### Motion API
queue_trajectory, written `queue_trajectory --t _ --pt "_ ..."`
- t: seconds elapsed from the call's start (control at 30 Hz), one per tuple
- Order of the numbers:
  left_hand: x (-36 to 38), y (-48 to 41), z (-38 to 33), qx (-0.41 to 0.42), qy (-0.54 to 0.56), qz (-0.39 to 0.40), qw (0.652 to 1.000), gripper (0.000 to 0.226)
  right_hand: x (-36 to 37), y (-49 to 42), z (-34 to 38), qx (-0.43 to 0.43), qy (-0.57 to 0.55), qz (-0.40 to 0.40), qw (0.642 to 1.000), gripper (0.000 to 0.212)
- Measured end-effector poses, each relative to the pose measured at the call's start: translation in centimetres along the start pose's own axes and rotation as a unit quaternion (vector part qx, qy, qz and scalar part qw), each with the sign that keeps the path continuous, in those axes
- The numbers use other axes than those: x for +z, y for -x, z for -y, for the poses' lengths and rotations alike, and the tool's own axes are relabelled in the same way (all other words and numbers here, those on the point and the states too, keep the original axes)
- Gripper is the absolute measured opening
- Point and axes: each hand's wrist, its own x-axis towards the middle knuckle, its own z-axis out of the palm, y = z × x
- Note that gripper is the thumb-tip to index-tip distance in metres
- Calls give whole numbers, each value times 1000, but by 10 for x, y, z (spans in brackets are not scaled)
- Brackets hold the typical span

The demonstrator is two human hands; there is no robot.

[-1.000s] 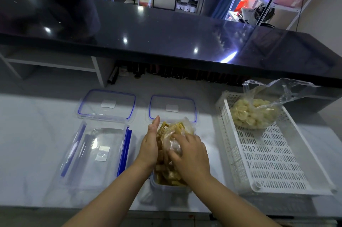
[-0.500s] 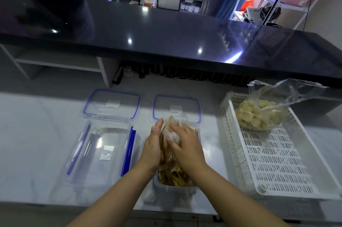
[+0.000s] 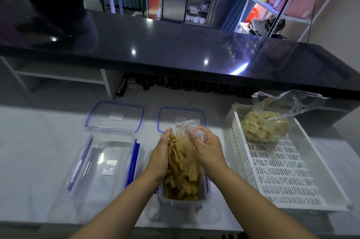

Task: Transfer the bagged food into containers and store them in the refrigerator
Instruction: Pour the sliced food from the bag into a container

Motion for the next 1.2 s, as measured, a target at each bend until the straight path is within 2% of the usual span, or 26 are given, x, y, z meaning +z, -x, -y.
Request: queue_trajectory --t 0.13,0.3,0.43,0.5,0.6,0.7,1.03,1.2 --pt "0 -3 1 0 4 -2 1000 53 2 -5 11 -12 -27 3 1000 10" --pt "2 3 10 13 6 15 1000 52 4 -11 14 -16 -27 2 999 8" --pt "-2 16 25 86 -95 -5 992 63 6 -14 13 -14 -38 -5 999 8" --pt "-3 25 33 116 -192 -17 974 76 7 -17 13 -15 -29 -11 999 9" --pt "-2 32 46 165 -355 -46 919 97 9 -21 13 -8 -22 -19 1000 8" --pt "1 28 48 170 -442 -58 879 105 10 -25 13 -1 -27 -26 999 9" --pt "-2 13 35 181 -431 -136 873 90 7 -32 24 4 -46 -41 998 7" --pt "-6 13 36 172 -406 -111 891 86 3 -29 27 13 -47 -47 998 8"
